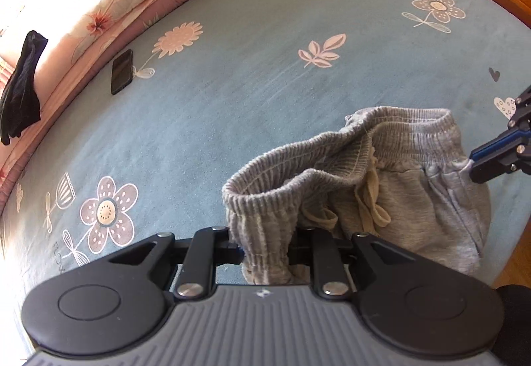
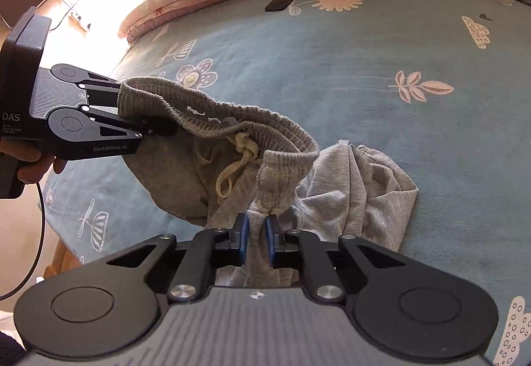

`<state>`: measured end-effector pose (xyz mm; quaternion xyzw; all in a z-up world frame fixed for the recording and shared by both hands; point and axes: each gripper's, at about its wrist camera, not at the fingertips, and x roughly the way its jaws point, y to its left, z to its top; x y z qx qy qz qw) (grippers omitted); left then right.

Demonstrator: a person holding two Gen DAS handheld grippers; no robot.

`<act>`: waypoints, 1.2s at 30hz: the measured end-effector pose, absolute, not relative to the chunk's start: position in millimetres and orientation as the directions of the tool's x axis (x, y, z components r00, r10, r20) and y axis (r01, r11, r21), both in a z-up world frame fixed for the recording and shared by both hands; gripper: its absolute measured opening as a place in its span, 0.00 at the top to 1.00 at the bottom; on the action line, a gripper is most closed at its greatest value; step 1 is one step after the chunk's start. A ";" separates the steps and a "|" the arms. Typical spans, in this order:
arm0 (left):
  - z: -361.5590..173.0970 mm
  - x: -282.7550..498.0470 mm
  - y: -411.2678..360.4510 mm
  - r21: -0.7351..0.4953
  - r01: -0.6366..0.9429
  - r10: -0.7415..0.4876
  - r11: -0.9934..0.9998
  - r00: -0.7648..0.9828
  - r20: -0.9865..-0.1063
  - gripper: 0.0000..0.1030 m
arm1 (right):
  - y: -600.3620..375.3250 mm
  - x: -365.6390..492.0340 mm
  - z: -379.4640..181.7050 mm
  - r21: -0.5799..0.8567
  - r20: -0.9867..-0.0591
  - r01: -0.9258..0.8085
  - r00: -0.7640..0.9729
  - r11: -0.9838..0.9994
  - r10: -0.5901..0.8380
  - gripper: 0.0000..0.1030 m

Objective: Fold clothes
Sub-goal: 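Lift the sweatpants by the waistband with both grippers and shake them out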

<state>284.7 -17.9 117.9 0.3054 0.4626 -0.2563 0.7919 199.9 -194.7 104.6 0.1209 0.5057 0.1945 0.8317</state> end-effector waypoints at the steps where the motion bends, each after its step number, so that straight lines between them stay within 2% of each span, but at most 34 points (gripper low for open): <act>1: 121.8 284.3 -17.4 0.243 0.690 -0.133 0.682 0.444 -0.886 0.82 | -193.4 199.0 109.7 0.387 -0.795 -0.188 0.427 0.903 0.430 0.93; 2: 125.6 283.9 -17.0 0.240 0.691 -0.143 0.682 0.448 -0.882 0.82 | -192.3 198.9 112.1 0.383 -0.791 -0.185 0.441 0.905 0.425 0.92; 4: 131.7 283.1 -15.9 0.231 0.701 -0.170 0.674 0.452 -0.876 0.83 | -190.9 198.9 107.4 0.380 -0.785 -0.170 0.461 0.909 0.414 0.82; 6: 134.9 280.4 -15.0 0.238 0.725 -0.201 0.647 0.463 -0.863 0.83 | -187.9 194.4 100.2 0.314 -0.798 -0.122 0.503 0.941 0.332 0.56; 11: 143.2 280.1 -1.8 0.236 0.751 -0.246 0.617 0.468 -0.849 0.84 | -198.8 176.2 74.6 0.355 -0.780 -0.024 0.543 0.934 0.311 0.52; 13: 146.1 278.5 4.2 0.238 0.758 -0.252 0.608 0.469 -0.847 0.84 | -199.8 181.7 59.6 0.331 -0.780 -0.040 0.551 0.943 0.297 0.44; 15: 148.2 276.7 9.6 0.234 0.763 -0.259 0.603 0.465 -0.847 0.84 | -199.5 194.5 44.6 0.325 -0.771 -0.060 0.561 0.944 0.301 0.41; 20: 147.6 274.8 16.9 0.251 0.771 -0.247 0.586 0.465 -0.850 0.84 | -188.8 230.8 14.1 0.454 -0.712 -0.160 0.526 0.876 0.465 0.42; 24: 152.5 277.1 26.1 0.250 0.759 -0.242 0.601 0.471 -0.848 0.84 | -179.1 237.6 16.7 0.589 -0.630 -0.250 0.453 0.768 0.630 0.43; 27: 158.8 275.5 33.6 0.240 0.766 -0.266 0.596 0.471 -0.841 0.84 | -175.0 243.7 16.4 0.496 -0.667 -0.294 0.474 0.817 0.575 0.42; 29: 161.7 274.7 35.9 0.238 0.767 -0.276 0.596 0.473 -0.837 0.84 | -176.2 258.7 6.8 0.533 -0.656 -0.288 0.453 0.795 0.604 0.42; 32: 165.1 275.6 40.3 0.240 0.759 -0.275 0.605 0.482 -0.832 0.84 | -166.4 273.7 -6.1 0.611 -0.592 -0.328 0.416 0.721 0.691 0.42; 34: 166.4 278.4 44.5 0.235 0.753 -0.267 0.615 0.479 -0.836 0.84 | -159.1 272.1 -15.3 0.646 -0.577 -0.326 0.384 0.690 0.721 0.48; 35: 166.8 279.6 46.6 0.235 0.750 -0.262 0.619 0.479 -0.838 0.84 | -155.5 271.1 -19.6 0.663 -0.568 -0.324 0.369 0.675 0.736 0.64; 36: 166.6 279.8 48.9 0.243 0.745 -0.251 0.621 0.483 -0.839 0.84 | -154.5 266.2 -19.1 0.675 -0.557 -0.320 0.368 0.664 0.744 0.76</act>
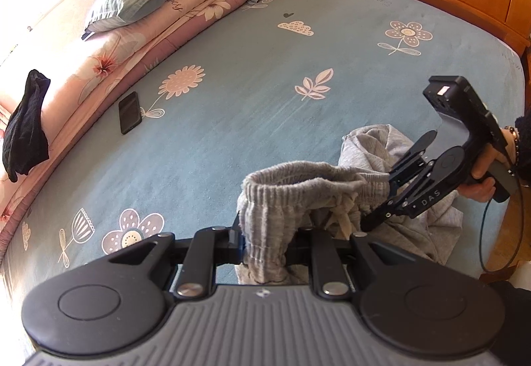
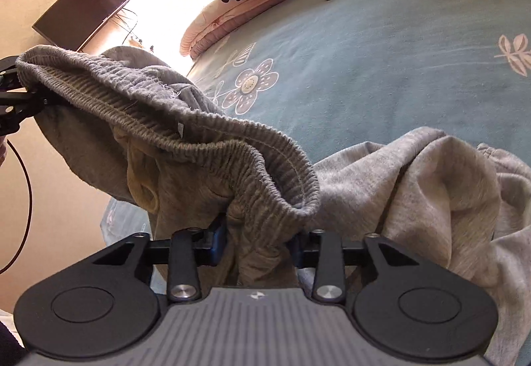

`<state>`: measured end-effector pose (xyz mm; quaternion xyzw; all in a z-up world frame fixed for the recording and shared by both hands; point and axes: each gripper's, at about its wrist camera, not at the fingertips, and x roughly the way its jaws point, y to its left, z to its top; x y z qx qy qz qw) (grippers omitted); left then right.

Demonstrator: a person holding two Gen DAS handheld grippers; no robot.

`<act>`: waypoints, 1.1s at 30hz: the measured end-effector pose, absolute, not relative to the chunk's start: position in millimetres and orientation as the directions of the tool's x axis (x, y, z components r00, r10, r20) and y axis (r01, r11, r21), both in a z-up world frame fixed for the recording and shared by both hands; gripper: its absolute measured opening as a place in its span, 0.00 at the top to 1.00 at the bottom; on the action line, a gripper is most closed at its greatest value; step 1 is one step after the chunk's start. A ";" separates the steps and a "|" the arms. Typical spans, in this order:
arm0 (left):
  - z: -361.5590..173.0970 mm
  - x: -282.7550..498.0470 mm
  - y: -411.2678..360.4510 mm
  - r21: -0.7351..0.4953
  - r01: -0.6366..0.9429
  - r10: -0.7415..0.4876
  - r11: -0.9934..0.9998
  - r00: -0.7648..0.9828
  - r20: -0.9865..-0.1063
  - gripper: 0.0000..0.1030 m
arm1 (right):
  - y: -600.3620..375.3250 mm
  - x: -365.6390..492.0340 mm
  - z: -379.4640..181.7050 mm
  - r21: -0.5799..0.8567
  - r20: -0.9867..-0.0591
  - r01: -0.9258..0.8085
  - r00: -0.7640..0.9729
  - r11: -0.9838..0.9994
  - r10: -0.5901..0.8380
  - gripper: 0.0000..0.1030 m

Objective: Fold clothes
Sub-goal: 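Lift the sweatpants by the waistband with both grippers and shake them out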

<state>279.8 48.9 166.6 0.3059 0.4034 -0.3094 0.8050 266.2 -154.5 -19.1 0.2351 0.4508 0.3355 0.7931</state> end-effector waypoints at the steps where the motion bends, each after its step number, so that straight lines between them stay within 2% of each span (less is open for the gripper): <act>1: 167.1 280.3 51.3 0.246 0.738 -0.243 0.628 0.488 -0.839 0.84 | -153.5 260.9 -13.0 0.673 -0.558 -0.318 0.376 0.668 0.740 0.77; 3: 169.3 281.9 55.5 0.251 0.721 -0.225 0.646 0.494 -0.840 0.84 | -151.4 250.3 -0.2 0.667 -0.559 -0.313 0.390 0.676 0.732 0.81; 9: 198.9 282.7 64.2 0.266 0.685 -0.212 0.678 0.529 -0.821 0.84 | -153.8 217.8 75.4 0.644 -0.557 -0.328 0.418 0.691 0.718 0.83; 18: 284.2 268.1 74.3 0.236 0.705 -0.361 0.669 0.586 -0.725 0.84 | -147.4 174.3 224.4 0.626 -0.544 -0.338 0.457 0.702 0.704 0.85; 21: 308.4 269.0 74.7 0.222 0.736 -0.423 0.640 0.578 -0.698 0.84 | -141.6 166.0 272.6 0.579 -0.568 -0.346 0.478 0.738 0.670 0.85; 28: 366.7 282.0 67.6 0.206 0.836 -0.567 0.509 0.506 -0.650 0.84 | -117.6 148.9 375.6 0.359 -0.672 -0.395 0.520 0.846 0.528 0.86; 33: 410.7 291.0 66.1 0.220 0.864 -0.642 0.454 0.488 -0.592 0.84 | -104.1 138.2 431.3 0.263 -0.680 -0.378 0.580 0.888 0.449 0.86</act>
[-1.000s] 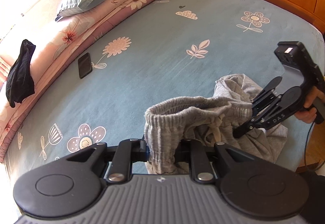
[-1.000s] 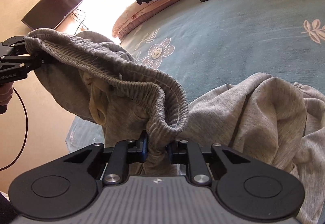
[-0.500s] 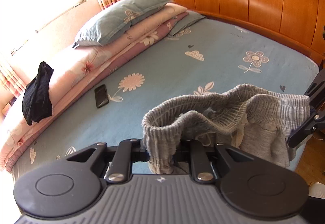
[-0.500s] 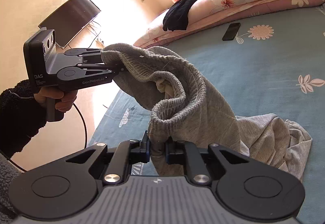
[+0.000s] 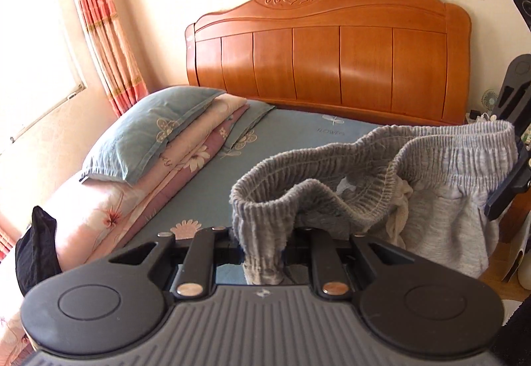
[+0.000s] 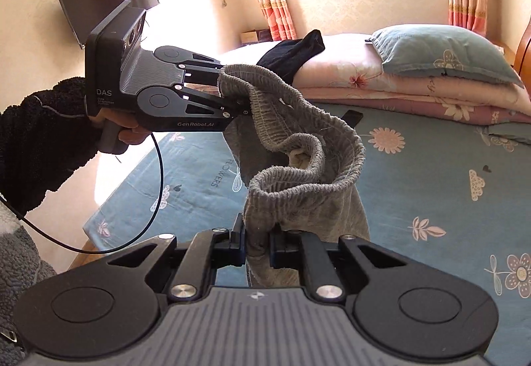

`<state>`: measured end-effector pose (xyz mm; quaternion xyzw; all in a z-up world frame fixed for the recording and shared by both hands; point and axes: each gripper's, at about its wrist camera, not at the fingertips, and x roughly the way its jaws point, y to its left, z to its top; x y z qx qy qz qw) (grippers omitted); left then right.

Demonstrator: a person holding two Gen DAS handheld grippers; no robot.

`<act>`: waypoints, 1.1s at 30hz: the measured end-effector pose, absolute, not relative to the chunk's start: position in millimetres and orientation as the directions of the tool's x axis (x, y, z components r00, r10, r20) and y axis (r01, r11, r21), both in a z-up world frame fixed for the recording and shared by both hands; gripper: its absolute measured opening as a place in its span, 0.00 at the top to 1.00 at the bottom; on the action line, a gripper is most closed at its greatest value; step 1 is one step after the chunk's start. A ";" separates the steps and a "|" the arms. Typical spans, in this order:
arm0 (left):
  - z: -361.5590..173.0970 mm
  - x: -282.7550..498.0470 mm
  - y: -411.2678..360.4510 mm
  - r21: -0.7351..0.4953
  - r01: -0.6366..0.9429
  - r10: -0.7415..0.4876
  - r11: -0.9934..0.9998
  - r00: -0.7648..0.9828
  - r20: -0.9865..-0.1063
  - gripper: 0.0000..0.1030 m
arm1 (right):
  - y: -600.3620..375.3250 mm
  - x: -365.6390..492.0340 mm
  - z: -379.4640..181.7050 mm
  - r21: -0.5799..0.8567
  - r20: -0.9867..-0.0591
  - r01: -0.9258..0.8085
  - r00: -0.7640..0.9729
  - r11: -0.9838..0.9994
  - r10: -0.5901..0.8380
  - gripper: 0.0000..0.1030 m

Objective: Fold clothes
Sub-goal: 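Lift the sweatpants by the waistband with both grippers and shake them out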

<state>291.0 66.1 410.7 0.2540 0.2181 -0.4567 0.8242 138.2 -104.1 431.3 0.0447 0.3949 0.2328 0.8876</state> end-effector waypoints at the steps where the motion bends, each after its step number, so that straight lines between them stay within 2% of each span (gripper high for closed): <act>1: 419.0 292.6 66.0 0.221 0.867 -0.654 0.446 0.485 -0.581 0.84 | -101.4 134.4 443.2 0.251 -0.678 -0.369 0.593 0.895 0.435 0.86; 10: 490.9 293.1 77.4 0.292 0.835 -0.705 0.466 0.550 -0.448 0.84 | -79.4 117.4 509.4 0.219 -0.609 -0.354 0.678 0.909 0.411 0.87; 19: 568.3 272.6 93.8 0.367 0.789 -0.742 0.493 0.601 -0.295 0.84 | -63.1 97.6 586.7 0.245 -0.472 -0.391 0.751 0.887 0.461 0.87; 26: 624.9 252.7 92.1 0.402 0.771 -0.783 0.494 0.596 -0.178 0.84 | -51.1 72.8 647.9 0.163 -0.337 -0.421 0.826 0.892 0.452 0.87; 30: 639.8 253.3 79.8 0.398 0.789 -0.809 0.469 0.564 -0.164 0.84 | -47.6 63.9 672.3 0.117 -0.307 -0.416 0.848 0.902 0.431 0.87; 33: 627.5 263.4 62.1 0.381 0.810 -0.819 0.445 0.541 -0.193 0.84 | -53.7 66.5 670.0 0.138 -0.317 -0.393 0.852 0.909 0.416 0.87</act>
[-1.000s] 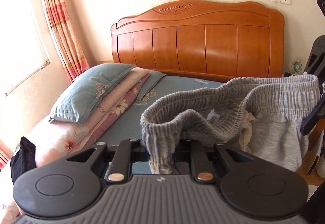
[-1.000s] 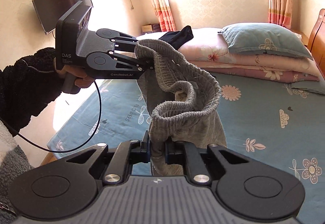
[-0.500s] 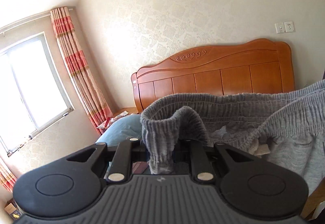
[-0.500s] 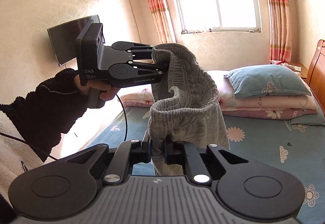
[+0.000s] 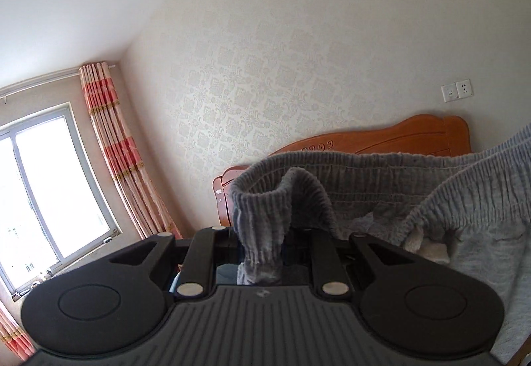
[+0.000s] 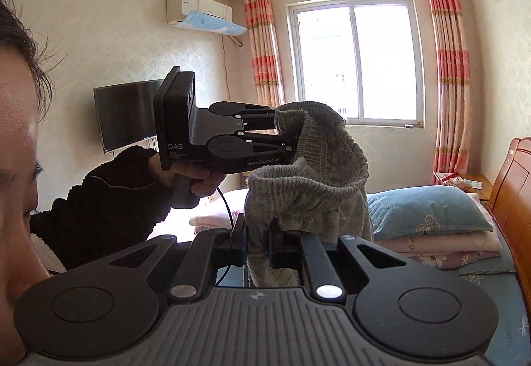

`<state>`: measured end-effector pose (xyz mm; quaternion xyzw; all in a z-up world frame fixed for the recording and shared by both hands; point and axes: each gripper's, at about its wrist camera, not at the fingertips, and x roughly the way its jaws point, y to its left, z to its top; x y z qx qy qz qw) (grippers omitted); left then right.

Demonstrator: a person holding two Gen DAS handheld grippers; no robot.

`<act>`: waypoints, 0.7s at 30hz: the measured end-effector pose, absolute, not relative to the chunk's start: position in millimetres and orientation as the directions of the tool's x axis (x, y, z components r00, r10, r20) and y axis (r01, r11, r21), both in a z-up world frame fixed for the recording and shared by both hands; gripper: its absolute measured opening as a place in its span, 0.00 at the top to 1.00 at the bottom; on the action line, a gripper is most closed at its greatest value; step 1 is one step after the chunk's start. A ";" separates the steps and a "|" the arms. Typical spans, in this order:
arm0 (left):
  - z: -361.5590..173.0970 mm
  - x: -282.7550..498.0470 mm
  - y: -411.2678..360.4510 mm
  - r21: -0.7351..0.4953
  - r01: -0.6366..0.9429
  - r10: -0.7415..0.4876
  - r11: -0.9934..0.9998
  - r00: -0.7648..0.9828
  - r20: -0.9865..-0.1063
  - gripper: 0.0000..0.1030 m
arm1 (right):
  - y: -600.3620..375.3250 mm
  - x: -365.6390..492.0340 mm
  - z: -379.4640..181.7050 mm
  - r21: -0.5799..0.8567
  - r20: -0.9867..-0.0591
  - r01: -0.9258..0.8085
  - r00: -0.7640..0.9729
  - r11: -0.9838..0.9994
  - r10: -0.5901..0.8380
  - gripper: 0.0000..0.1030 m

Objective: Fold clothes
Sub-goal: 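Lift the sweatpants by the waistband with both grippers and shake them out, then lower the sweatpants onto the bed and open both grippers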

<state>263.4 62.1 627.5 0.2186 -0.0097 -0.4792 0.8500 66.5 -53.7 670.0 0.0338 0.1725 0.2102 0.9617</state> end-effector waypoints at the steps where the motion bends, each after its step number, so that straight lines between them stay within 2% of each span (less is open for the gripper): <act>1: 616.4 270.6 53.2 0.372 0.825 -0.821 0.425 0.525 -0.226 0.84 | -56.5 68.8 664.8 0.154 -0.330 -0.380 0.851 0.912 0.410 0.87; 9: 473.7 311.5 -32.2 0.282 0.910 -0.754 0.304 0.410 -0.513 0.84 | -109.3 114.0 538.8 0.398 -0.542 -0.172 0.748 0.901 0.382 0.87; 15: 357.5 313.5 -96.1 0.220 0.953 -0.645 0.208 0.303 -0.702 0.84 | -161.8 135.3 417.3 0.536 -0.644 0.053 0.671 0.842 0.368 0.87; 21: 269.8 312.8 -157.2 0.218 0.965 -0.524 0.144 0.261 -0.810 0.84 | -234.5 130.6 303.0 0.584 -0.709 0.274 0.629 0.764 0.317 0.87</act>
